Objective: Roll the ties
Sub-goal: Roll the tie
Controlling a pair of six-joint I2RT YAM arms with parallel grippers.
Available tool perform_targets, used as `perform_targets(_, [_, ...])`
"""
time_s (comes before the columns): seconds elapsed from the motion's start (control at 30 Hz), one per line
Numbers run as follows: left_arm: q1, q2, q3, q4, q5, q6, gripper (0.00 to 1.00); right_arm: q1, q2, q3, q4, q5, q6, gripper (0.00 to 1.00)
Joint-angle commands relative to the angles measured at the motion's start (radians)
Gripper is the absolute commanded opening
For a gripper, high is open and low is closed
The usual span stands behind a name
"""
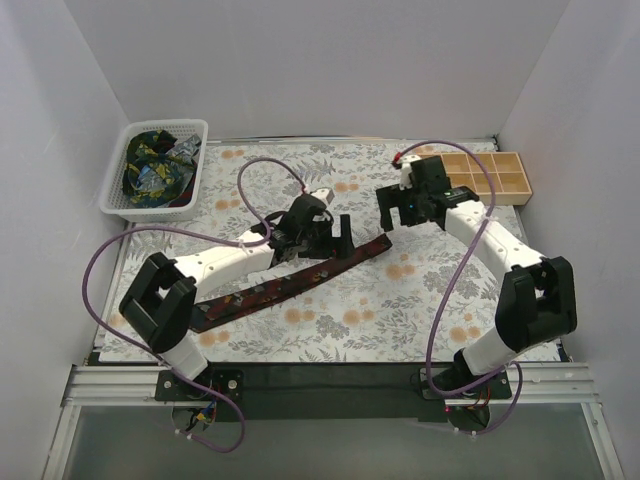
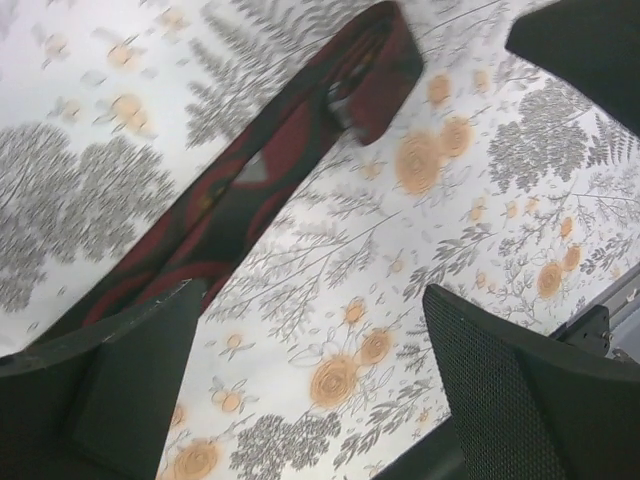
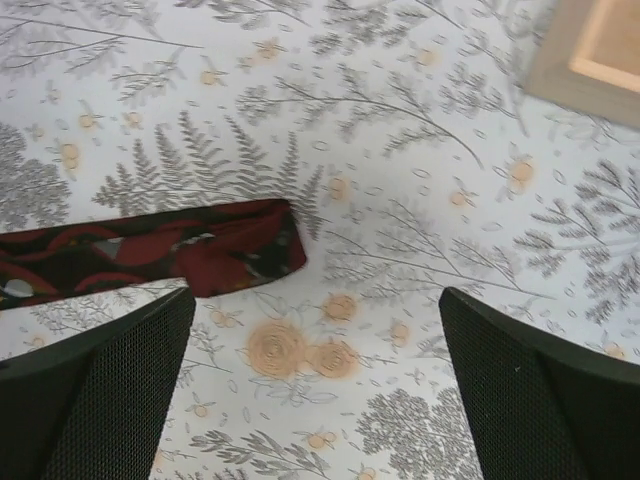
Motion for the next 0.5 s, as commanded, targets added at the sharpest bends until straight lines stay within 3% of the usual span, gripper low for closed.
perform_targets(0.0, [-0.066,0.080,0.097,0.058,-0.034,0.181,0.90,-0.120,-0.047,-0.048,0.024,-0.138,0.052,0.98])
perform_targets(0.27, [-0.157,0.305,0.287,0.155,-0.160,0.537,0.96,-0.295,-0.123,-0.205,0.152,-0.297,0.214,0.98])
perform_targets(0.47, [-0.161,0.429,0.376,0.212,-0.154,0.646,0.96,-0.381,-0.231,-0.373,0.233,-0.337,0.319,0.98])
